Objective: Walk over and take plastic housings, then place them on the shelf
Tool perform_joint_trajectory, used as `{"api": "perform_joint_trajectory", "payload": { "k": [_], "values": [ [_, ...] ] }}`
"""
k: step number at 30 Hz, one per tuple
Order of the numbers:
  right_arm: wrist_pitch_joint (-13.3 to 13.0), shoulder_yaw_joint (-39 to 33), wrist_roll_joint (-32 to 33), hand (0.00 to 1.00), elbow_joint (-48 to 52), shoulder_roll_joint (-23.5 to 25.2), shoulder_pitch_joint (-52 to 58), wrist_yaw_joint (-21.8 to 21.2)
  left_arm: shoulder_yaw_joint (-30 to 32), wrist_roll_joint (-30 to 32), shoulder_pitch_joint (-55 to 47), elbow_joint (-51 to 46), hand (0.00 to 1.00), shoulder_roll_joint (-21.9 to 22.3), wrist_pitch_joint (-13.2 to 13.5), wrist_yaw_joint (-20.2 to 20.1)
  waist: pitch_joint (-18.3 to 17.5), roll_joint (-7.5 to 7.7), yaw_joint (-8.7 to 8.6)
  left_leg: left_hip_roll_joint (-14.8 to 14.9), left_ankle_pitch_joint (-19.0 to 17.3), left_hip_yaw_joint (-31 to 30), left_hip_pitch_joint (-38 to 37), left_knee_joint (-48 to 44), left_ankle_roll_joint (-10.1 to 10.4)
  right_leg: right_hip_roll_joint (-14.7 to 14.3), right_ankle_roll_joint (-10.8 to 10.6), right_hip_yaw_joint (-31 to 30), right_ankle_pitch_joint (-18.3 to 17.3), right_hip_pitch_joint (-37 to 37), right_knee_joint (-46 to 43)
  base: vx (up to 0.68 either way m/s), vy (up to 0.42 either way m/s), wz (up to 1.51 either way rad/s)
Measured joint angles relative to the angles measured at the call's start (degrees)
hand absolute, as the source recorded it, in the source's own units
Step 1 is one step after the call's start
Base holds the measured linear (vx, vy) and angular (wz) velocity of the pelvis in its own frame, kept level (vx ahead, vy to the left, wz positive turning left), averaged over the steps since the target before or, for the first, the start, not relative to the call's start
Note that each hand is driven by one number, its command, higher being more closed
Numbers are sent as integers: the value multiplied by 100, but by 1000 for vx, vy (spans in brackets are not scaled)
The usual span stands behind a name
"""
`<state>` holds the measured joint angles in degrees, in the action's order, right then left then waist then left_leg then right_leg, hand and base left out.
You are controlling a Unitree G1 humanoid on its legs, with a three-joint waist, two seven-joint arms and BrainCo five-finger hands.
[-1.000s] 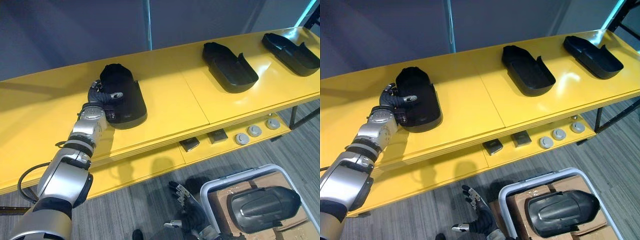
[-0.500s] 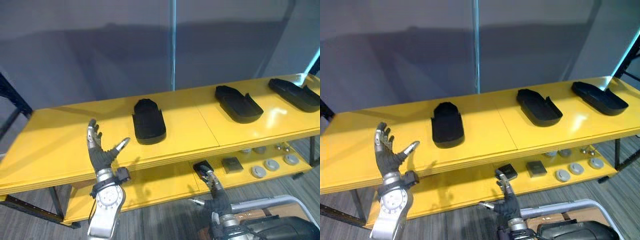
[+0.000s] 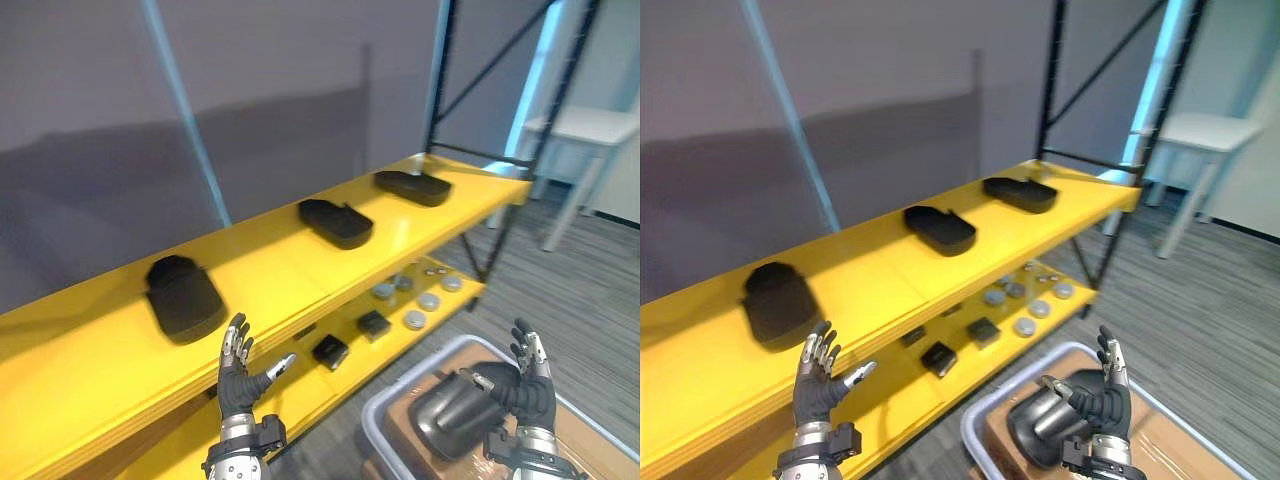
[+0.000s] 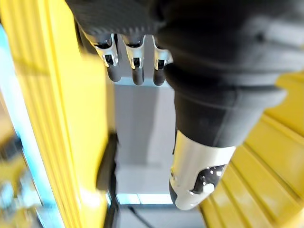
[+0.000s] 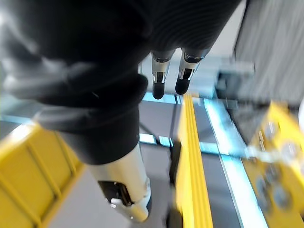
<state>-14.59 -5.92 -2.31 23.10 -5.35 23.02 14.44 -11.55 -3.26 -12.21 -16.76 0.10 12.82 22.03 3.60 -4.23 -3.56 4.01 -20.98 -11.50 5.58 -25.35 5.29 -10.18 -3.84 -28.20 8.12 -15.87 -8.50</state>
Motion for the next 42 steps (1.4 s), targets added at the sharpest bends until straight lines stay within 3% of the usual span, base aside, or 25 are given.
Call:
{"api": "perform_joint_trajectory", "payload": {
  "k": [2,3,4,5,6,7,8,9,11,12,14,15,16,18,19,21,22,25,26,27,28,30,36,42],
  "values": [
    [-2,178,-2,0,300,121,78,-37,84,0,264,-26,0,-8,6,1,172,260,37,-78,-12,675,137,-197,-64,133,-165,-438,152,-34,509,-224,201,-143],
    [-2,216,-5,0,336,140,54,-58,109,-3,318,-23,0,-13,5,1,202,278,37,-76,29,879,211,-208,-132,263,-126,-247,125,-46,785,-283,182,-141],
    [-7,243,-6,0,300,211,-11,-58,119,-4,469,-13,0,-34,1,2,279,242,-12,16,113,1211,267,-106,-281,569,170,587,-41,-135,1109,-243,119,-111],
    [-7,269,-9,0,232,256,-56,-53,126,-2,525,-15,0,-47,6,-1,318,257,21,84,156,1454,253,-27,-330,692,194,1370,-29,-303,976,-266,163,-187],
    [-7,393,-28,0,-47,310,-238,-65,349,-13,540,-4,0,14,5,10,352,239,229,300,293,2156,89,221,-309,834,402,3041,-74,-587,151,-172,123,-188],
    [-11,402,-31,0,-210,306,-350,-77,445,-27,539,11,0,55,4,17,381,182,277,406,328,2389,-11,309,-299,877,539,3395,-174,-594,-261,-138,137,-221],
    [-11,373,-30,0,-619,301,-588,-86,561,-93,553,30,0,81,10,12,426,95,295,591,375,2672,-136,357,-259,1028,573,3731,-519,-510,-1016,-76,40,-149],
    [-5,358,-31,0,-1023,303,-729,-103,569,-118,605,131,0,66,51,1,458,47,287,691,389,2828,-167,355,-233,1305,450,3831,-926,-323,-1528,-57,-8,-118],
    [1,378,-34,0,-1342,305,-808,-126,546,-120,742,385,0,62,74,-25,497,127,289,722,373,2916,-175,378,-187,1619,245,3835,-1408,42,-1571,-35,-149,-67],
    [9,400,-35,0,-1563,285,-924,-178,562,-127,811,642,0,50,64,-65,583,94,272,793,350,3001,-163,444,-145,1570,94,3840,-1472,252,-1099,-32,-202,-50],
    [52,405,-30,0,-1776,273,-1008,-206,560,-116,716,746,0,97,0,-127,564,-2,239,946,485,3070,-191,675,-106,1271,240,3785,-1194,358,-559,13,-200,-52],
    [97,472,-30,0,-1825,252,-1053,-221,634,-109,626,748,0,171,-5,-133,556,-36,320,1134,617,3077,-183,649,-15,1002,370,3635,-1001,460,-131,70,-259,-94],
    [98,606,-27,0,-1866,217,-1158,-239,827,-110,558,843,0,211,-11,-125,574,-38,392,1312,701,2995,-37,266,-64,803,475,3484,-839,567,149,81,-228,-91],
    [98,673,-24,0,-2013,117,-1314,-248,1057,-114,541,1044,0,274,-45,-96,589,-41,401,1414,872,2569,360,-537,-171,722,562,3380,-753,631,217,104,-173,-45],
    [98,669,-21,0,-2080,52,-1400,-248,1118,-117,532,1090,0,275,-44,-85,629,-31,431,1319,954,2120,615,-1006,6,767,580,3352,-747,684,236,116,-99,-15],
    [120,672,-24,0,-2346,-46,-1599,-196,1214,-113,540,1233,0,282,-43,-22,677,-5,470,1039,783,1575,870,-1263,234,882,595,3346,-737,797,298,89,-1,3],
    [133,674,-24,0,-2466,-54,-1692,-183,1260,-113,535,1299,0,284,-43,24,678,-3,479,960,762,1496,927,-1212,251,924,595,3349,-737,811,299,67,65,5],
    [248,698,-32,0,-3120,-54,-2209,-33,1461,-81,507,1605,0,286,-46,145,690,-6,548,808,874,1416,921,-13,118,1074,553,3370,-712,811,348,24,107,5],
    [288,686,-36,0,-3495,-86,-2580,99,1460,44,513,1846,0,255,-49,194,721,-126,590,808,1374,1295,844,838,-97,1018,425,3383,-671,794,446,-3,161,-3],
    [303,679,-56,0,-3662,-100,-2781,163,1461,132,526,1965,0,243,-56,224,777,-169,607,813,1604,1198,831,982,233,992,363,3389,-645,790,485,-24,203,4],
    [390,639,-59,0,-3947,-34,-3124,324,1450,331,579,2268,0,125,-118,269,899,-52,608,641,1734,1203,833,1225,127,1172,257,3409,-574,748,578,-42,209,18],
    [508,538,-59,0,-4090,36,-3521,568,1446,592,638,2558,0,46,-243,291,1070,11,628,329,1994,1105,919,1579,-13,1457,101,3560,-463,667,729,-46,202,50],
    [827,78,-87,0,-5043,256,-5103,1225,1456,915,781,3321,0,-290,-262,566,1553,83,1096,12,2159,956,1240,1596,-168,1706,-72,3708,-298,559,949,27,100,28],
    [989,-539,-115,0,-5746,334,-6415,1803,1426,893,807,4195,0,-288,-253,650,1947,124,1221,-35,2159,826,1361,1550,-169,1731,-68,3810,-245,548,996,23,31,10]
  ]
}}
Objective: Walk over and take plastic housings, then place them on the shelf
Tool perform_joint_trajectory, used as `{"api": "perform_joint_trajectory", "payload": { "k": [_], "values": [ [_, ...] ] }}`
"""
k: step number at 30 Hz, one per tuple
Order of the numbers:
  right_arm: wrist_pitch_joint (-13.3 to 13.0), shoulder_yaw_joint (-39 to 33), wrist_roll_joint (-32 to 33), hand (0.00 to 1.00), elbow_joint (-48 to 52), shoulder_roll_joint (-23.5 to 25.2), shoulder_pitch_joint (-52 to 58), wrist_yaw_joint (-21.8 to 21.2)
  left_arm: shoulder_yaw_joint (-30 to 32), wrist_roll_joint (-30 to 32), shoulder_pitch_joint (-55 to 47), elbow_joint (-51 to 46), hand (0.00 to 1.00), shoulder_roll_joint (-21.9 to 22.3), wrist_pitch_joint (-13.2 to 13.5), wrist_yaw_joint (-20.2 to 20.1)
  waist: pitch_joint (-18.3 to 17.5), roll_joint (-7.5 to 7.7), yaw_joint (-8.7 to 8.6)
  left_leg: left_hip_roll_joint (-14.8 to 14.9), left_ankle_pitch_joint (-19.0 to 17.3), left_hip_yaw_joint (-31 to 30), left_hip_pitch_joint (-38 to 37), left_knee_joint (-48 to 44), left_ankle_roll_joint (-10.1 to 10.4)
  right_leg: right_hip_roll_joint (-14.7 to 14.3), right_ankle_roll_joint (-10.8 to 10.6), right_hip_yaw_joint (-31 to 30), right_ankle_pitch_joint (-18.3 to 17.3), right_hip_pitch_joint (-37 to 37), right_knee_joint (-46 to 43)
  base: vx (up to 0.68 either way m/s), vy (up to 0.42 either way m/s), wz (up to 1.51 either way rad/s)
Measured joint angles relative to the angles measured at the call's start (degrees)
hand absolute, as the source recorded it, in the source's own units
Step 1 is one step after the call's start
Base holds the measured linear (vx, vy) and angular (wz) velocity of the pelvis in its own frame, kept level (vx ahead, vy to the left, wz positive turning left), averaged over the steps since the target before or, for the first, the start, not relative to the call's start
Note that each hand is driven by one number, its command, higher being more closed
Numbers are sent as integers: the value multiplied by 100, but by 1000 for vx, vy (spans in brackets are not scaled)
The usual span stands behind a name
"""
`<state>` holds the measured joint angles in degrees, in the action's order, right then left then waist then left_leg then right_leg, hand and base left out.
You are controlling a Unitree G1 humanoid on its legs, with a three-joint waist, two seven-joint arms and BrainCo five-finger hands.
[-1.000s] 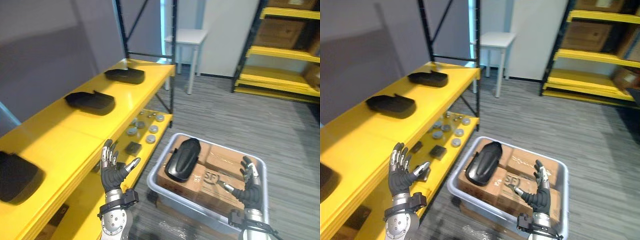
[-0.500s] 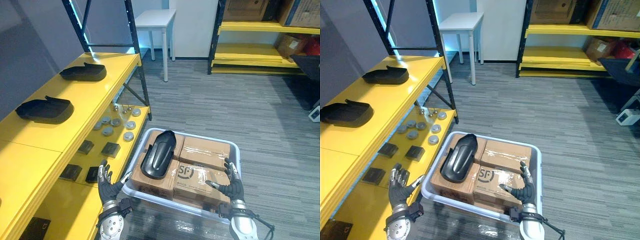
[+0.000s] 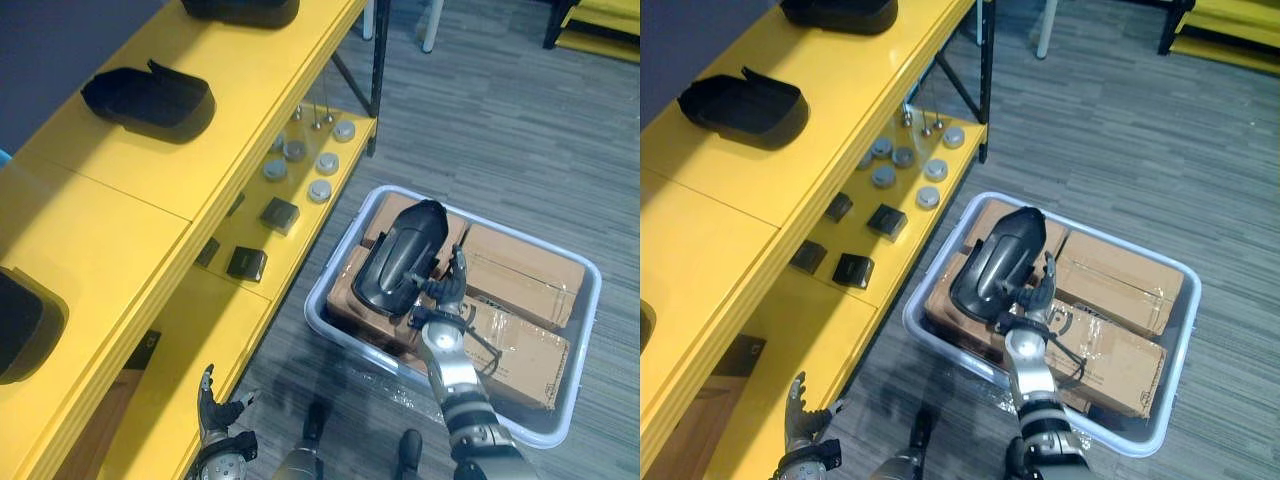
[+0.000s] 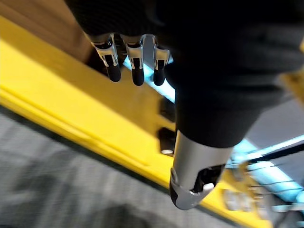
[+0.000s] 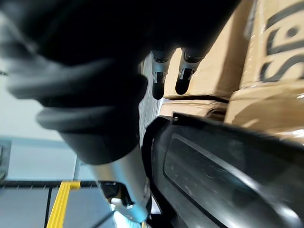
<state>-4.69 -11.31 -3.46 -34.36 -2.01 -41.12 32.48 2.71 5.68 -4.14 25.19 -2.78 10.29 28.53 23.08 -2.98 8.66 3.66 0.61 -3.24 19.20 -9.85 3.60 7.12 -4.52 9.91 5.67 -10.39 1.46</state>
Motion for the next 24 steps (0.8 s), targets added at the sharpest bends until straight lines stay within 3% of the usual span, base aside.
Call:
{"api": "perform_joint_trajectory", "payload": {
  "k": [11,12,17,20,24],
  "values": [
    [444,-834,-27,0,-1506,-443,-1583,653,-197,-659,256,1115,0,-34,19,-20,280,3,192,13,119,-306,422,-13,46,-99,13,196,9,-273,-10,-17,-3,10],
    [486,-827,-25,100,-1705,-475,-1722,680,-198,-718,277,1213,0,-36,21,-26,300,6,194,16,124,-317,423,-9,48,-106,13,199,9,-273,-10,11,-2,4],
    [649,-826,-9,100,-2866,-920,-2269,373,-201,-951,478,1483,0,-75,20,-171,313,7,196,5,159,-468,564,-7,59,-128,14,330,9,-333,-16,14,0,12],
    [859,-817,-34,100,-3434,-1412,-2680,-205,-199,-1009,628,1596,0,-169,11,-307,375,8,207,11,244,-559,595,72,83,-147,16,371,8,-365,-35,8,-9,15],
    [1108,-772,-191,100,-3871,-1580,-2958,-747,-199,-1009,632,1582,0,-225,-12,-493,377,8,213,24,315,-614,572,172,105,-167,34,430,-4,-357,-34,14,-23,8]
  ]
}}
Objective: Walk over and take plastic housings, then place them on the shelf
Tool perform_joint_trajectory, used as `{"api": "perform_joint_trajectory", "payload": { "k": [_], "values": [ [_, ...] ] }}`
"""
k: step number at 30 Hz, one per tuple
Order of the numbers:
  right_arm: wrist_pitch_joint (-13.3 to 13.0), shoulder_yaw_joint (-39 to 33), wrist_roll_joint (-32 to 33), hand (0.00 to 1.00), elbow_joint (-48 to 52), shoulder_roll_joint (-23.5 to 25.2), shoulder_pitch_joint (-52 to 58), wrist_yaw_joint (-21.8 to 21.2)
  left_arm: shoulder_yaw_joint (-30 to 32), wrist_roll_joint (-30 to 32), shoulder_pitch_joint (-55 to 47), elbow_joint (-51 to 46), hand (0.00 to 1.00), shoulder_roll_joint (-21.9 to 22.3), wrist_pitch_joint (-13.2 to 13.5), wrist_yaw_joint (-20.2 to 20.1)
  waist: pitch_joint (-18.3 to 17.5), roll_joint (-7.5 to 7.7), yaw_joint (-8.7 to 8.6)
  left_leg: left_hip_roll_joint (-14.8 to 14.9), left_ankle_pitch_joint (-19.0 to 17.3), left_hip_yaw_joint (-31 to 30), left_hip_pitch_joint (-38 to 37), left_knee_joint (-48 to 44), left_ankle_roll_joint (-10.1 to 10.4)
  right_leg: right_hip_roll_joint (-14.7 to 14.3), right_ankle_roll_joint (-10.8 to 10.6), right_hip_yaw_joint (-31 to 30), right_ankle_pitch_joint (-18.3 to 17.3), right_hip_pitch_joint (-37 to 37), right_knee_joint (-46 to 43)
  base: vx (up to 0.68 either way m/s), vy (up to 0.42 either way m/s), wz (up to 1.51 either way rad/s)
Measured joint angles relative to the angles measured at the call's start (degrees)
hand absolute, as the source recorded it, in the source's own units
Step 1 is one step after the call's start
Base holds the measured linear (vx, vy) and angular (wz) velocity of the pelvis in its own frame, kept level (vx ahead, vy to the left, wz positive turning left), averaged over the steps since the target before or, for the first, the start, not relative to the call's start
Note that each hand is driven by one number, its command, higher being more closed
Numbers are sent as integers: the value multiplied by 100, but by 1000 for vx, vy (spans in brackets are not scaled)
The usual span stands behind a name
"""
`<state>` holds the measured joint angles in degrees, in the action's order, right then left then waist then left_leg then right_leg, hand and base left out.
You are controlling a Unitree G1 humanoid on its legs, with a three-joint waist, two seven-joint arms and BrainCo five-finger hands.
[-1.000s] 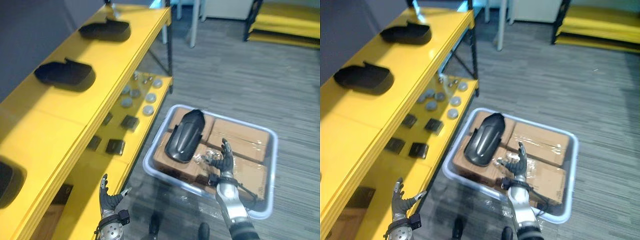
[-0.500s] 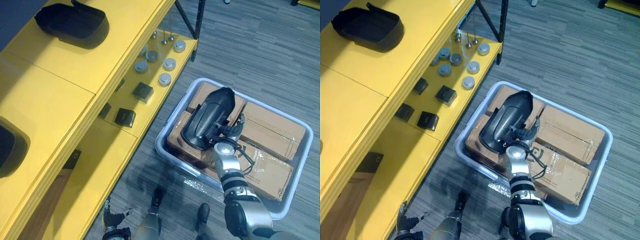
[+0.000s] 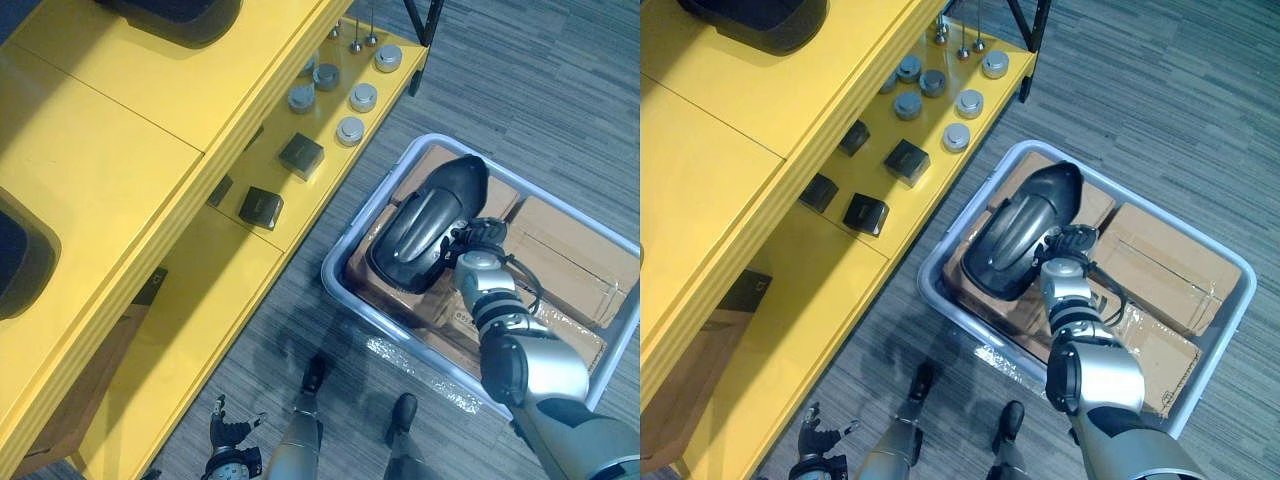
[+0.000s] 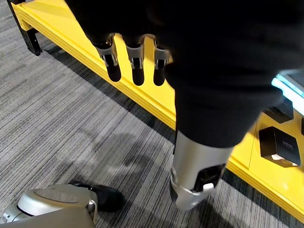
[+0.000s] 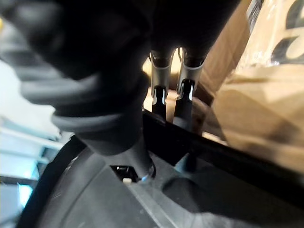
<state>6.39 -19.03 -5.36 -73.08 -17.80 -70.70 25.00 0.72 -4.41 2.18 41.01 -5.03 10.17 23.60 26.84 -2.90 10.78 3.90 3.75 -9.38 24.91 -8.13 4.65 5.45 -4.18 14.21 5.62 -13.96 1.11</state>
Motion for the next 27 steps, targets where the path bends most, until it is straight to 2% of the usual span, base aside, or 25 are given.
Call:
{"api": "perform_joint_trajectory", "payload": {
  "k": [6,10,11,14,16,17,20,23,26,27],
  "values": [
    [449,-174,-998,100,-539,-274,-165,-620,-48,-12,-84,-467,0,-19,-100,-364,10,-9,119,3,129,-124,-283,211,22,-13,77,158,-61,264,4,21,-30,13],
    [534,-216,-1367,100,-617,-785,-167,-745,-318,-115,-276,-1273,0,-52,-133,-577,7,-14,72,-25,338,-271,-444,523,30,16,57,347,-108,374,3,-5,-25,23],
    [532,-207,-1405,100,-617,-822,-167,-746,-344,-113,-302,-1345,0,-54,-133,-592,6,-15,59,-28,346,-281,-453,536,28,17,56,357,-109,384,3,3,-12,12],
    [521,435,-1773,100,-438,-1126,-161,-726,-521,-111,-447,-2056,0,-34,-130,-711,3,-18,-24,-37,392,-281,-522,592,17,33,54,356,-109,413,-17,1,-3,0],
    [398,1052,-2063,100,123,-1181,-123,-657,-583,-106,-468,-2698,0,-26,-121,-753,-7,-28,-169,-16,396,-200,-576,595,13,41,52,274,-107,411,-37,-5,-11,-16],
    [360,1190,-2129,100,310,-1181,-88,-648,-601,-105,-463,-2882,0,-25,-117,-753,-14,-27,-185,-8,396,-161,-608,600,13,41,52,226,-107,410,-48,-7,-15,-24],
    [77,1909,-2447,100,1527,-1177,392,-542,-675,-103,-275,-3820,0,-17,36,-744,-260,-79,-348,48,395,-18,-678,669,13,24,54,92,-104,374,-47,5,-24,-20],
    [-35,2044,-2480,100,2064,-1141,767,-440,-744,-128,157,-4018,0,-9,111,-724,-447,-126,-416,91,396,52,-719,725,13,0,57,33,-101,355,-44,0,-25,-17],
    [-37,2051,-2498,100,2399,-972,1047,-336,-997,-633,612,-4034,0,-9,189,-722,-528,-124,-453,133,405,168,-806,796,24,-30,80,-93,-79,338,-40,-6,-22,-21],
    [-35,2104,-2606,100,2574,-820,1159,-283,-1146,-1061,810,-3973,0,-17,236,-749,-580,-129,-543,144,407,197,-806,806,27,-38,85,-108,-66,330,-21,-12,-5,-13]
  ]
}}
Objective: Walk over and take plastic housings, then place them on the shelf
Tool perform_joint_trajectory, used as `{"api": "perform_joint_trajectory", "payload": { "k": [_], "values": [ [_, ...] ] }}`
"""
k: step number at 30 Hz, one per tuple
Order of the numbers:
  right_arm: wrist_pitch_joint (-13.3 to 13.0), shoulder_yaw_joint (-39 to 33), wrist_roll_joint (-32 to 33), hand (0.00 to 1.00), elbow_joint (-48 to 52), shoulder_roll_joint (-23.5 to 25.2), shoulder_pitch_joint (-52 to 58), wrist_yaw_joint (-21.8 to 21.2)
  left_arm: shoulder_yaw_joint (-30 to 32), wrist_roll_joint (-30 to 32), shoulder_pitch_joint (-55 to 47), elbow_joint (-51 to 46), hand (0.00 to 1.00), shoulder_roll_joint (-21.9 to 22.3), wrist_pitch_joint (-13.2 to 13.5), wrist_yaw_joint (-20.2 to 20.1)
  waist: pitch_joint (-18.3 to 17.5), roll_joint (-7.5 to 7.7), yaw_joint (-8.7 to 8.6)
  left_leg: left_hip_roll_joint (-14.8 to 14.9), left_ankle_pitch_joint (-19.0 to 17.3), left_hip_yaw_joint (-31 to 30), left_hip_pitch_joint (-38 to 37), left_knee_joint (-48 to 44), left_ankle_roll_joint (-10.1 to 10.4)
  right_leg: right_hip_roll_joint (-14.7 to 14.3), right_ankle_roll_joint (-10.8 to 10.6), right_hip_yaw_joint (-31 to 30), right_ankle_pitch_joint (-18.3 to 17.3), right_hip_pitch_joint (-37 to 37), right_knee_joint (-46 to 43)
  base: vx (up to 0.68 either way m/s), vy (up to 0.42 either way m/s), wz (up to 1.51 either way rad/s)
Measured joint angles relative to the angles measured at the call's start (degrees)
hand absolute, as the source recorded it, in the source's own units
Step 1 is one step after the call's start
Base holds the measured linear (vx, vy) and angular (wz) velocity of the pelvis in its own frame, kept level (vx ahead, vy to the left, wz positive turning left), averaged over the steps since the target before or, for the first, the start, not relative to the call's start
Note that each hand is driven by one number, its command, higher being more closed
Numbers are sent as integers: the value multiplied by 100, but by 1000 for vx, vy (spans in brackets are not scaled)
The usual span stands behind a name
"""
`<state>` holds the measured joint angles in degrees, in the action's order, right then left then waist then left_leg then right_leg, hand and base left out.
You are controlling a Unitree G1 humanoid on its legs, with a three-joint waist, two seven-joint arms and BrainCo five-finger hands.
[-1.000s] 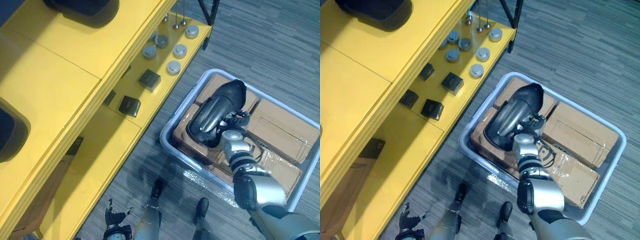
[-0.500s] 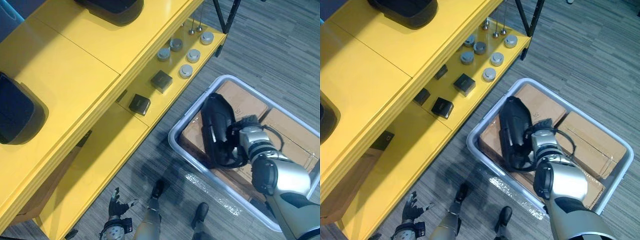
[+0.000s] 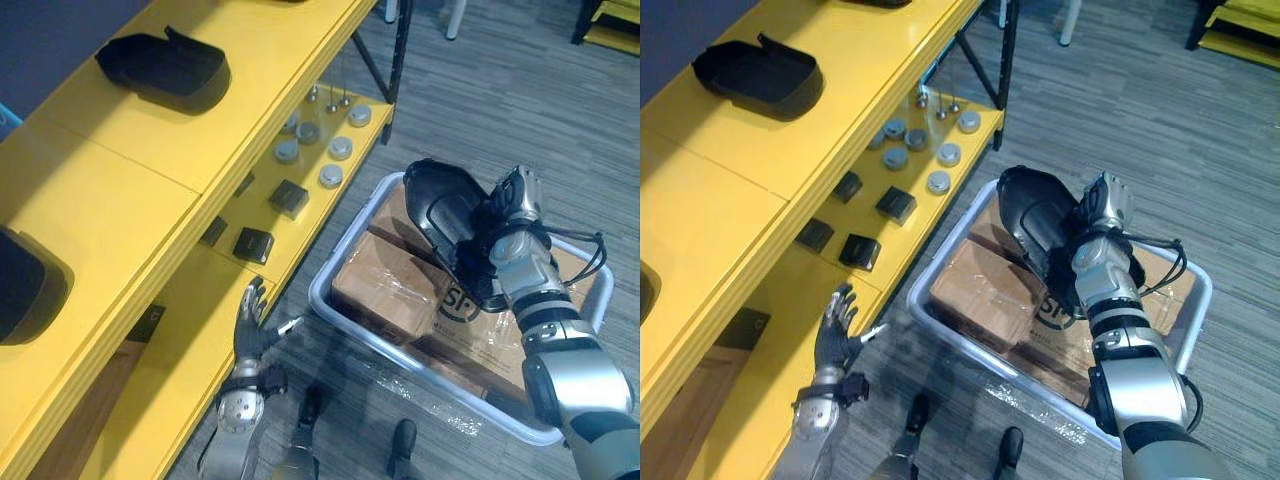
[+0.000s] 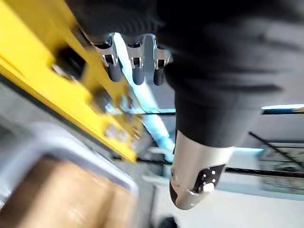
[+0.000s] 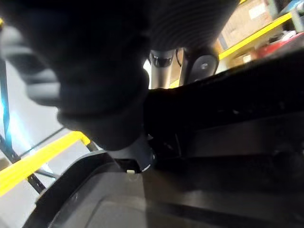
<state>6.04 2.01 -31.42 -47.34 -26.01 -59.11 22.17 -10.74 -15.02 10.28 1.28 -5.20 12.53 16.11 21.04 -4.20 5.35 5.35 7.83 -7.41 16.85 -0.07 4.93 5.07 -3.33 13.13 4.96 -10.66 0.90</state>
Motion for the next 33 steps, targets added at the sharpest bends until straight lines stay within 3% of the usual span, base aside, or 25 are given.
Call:
{"api": "perform_joint_trajectory", "payload": {
  "k": [4,7,9,12,17,21,25,26,28,33],
  "values": [
    [8,166,-91,100,753,541,307,180,-667,-1861,988,739,0,-5,30,-207,-174,2,-121,69,31,130,-53,81,40,-47,20,-151,69,-38,61,-21,-7,-19],
    [10,197,-90,100,1337,999,400,416,-949,-2918,1612,1161,0,75,29,-308,-217,6,-267,127,109,196,-110,208,64,-86,52,-182,96,-66,62,-49,-2,-11],
    [14,277,-89,100,1875,1312,623,594,-1026,-3255,1790,1315,0,182,56,-301,-343,23,-295,173,147,284,-123,303,100,-130,82,-275,118,-149,62,-43,4,-20],
    [13,288,-87,100,2505,1813,989,840,-1079,-3567,1858,1438,0,254,78,-255,-438,24,-314,236,163,434,-250,391,122,-191,101,-402,130,-149,63,-28,-1,-27],
    [15,564,-86,100,3443,2197,1750,1074,-1108,-3656,1864,1451,0,333,90,-100,-572,58,-338,296,168,575,-374,460,138,-252,123,-511,146,-140,66,-27,9,-16],
    [13,950,-61,100,4351,2603,2803,1279,-1127,-3472,1651,1290,0,382,106,132,-793,214,-448,320,141,684,-497,495,171,-284,137,-605,159,-53,146,-4,27,-11],
    [6,1191,-51,100,4851,2658,3476,1348,-1097,-3194,1294,1091,0,469,154,291,-979,283,-471,341,89,713,-625,500,234,-297,143,-606,167,109,246,-4,32,-4],
    [-60,1342,-21,100,5005,2655,3638,1336,-1075,-3195,1195,933,100,470,210,325,-1043,282,-479,352,83,719,-633,501,242,-309,145,-610,168,116,256,-3,19,-4],
    [-220,1590,114,100,5140,2634,3840,1312,-828,-3194,1060,807,100,466,347,387,-1134,283,-513,369,71,732,-693,502,258,-326,149,-618,171,179,282,-5,14,-4],
    [-1116,2643,689,100,5840,2589,4346,932,-481,-3198,778,771,100,382,495,504,-1417,295,-600,379,39,755,-802,503,297,-338,157,-626,177,320,374,-2,6,0]
  ]
}}
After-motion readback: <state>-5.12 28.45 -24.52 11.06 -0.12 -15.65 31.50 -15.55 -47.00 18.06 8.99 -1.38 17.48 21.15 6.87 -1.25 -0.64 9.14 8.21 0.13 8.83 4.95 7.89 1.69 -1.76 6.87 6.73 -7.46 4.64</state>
